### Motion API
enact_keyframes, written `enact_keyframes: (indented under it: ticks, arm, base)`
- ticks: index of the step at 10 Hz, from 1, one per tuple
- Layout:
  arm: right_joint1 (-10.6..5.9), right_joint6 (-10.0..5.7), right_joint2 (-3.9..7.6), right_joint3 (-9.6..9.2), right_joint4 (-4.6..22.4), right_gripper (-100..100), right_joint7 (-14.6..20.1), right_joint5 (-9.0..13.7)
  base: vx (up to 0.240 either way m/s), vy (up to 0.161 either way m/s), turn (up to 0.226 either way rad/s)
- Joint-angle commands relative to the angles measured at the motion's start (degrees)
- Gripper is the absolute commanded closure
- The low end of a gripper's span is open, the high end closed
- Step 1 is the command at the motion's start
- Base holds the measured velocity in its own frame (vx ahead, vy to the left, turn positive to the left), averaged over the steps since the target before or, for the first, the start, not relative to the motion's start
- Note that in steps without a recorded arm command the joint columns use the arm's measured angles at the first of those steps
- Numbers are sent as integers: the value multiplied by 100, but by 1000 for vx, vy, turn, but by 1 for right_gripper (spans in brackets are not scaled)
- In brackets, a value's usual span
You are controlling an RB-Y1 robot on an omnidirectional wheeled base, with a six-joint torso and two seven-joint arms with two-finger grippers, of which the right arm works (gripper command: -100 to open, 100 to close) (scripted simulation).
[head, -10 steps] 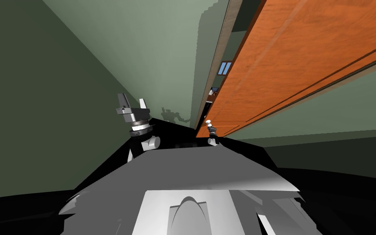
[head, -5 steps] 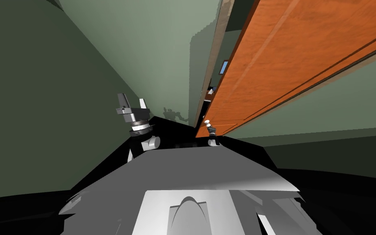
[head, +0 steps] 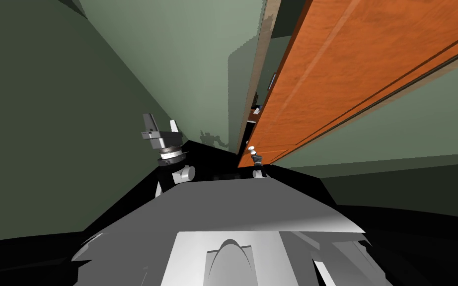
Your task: Pull the door open
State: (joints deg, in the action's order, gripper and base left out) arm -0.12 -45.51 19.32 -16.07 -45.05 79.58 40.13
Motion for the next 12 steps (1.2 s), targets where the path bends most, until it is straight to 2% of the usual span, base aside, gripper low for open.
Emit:
enact_keyframes:
  ticks: [1,9,10,12]
  arm:
    - [-5,-95,-57,-199,-80,-100,95,-89]
    - [60,-246,-30,-461,-183,-100,251,-195]
    - [111,-214,118,-318,-116,-100,265,-124]
    - [21,100,201,-239,-179,-100,311,-26]
  base:
    - [-82,-57,62]
    - [-69,-35,32]
    - [-7,-41,-28]
    - [2,19,-53]
